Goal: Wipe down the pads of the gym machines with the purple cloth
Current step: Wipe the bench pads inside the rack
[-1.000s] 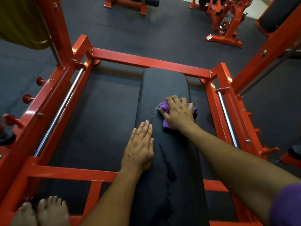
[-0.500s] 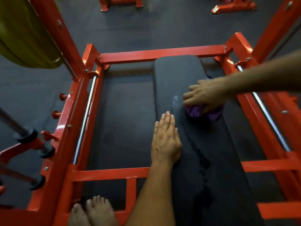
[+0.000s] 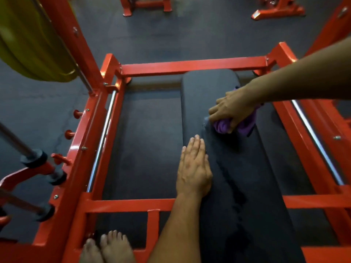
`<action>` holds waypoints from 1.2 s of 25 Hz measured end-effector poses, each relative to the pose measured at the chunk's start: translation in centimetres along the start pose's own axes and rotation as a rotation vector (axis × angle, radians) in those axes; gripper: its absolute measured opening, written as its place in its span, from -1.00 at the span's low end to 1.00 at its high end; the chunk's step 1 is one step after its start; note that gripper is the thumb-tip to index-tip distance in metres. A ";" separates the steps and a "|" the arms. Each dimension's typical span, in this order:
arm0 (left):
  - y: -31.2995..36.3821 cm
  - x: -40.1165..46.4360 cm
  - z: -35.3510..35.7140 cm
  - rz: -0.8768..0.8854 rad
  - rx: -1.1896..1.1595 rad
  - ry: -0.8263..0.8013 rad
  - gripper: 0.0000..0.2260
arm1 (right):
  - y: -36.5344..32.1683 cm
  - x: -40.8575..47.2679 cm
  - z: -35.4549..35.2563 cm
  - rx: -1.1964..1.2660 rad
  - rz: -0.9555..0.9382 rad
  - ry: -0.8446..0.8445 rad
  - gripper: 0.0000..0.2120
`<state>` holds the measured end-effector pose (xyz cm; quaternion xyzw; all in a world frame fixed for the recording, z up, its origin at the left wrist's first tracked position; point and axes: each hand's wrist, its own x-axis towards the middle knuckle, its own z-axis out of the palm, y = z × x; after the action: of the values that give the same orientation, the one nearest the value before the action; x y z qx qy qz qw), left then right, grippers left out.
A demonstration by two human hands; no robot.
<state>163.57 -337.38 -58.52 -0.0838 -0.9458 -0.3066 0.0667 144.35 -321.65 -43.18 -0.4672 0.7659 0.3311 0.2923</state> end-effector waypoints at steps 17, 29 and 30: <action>-0.5 -4.5 -0.8 0.093 0.183 -0.008 -0.46 | -2.1 9.9 6.2 0.555 0.663 0.967 -0.42; -0.4 -8.8 -1.1 0.528 0.095 0.066 -0.65 | -10.4 6.4 5.0 0.412 -0.006 0.996 -0.48; -0.7 -8.5 -1.2 0.516 0.071 0.062 -0.65 | -8.5 7.4 4.7 0.414 0.027 1.007 -0.45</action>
<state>171.85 -339.60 -59.46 -0.3104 -0.9008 -0.2484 0.1747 149.78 -324.79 -53.59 -0.4907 0.8664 -0.0876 -0.0291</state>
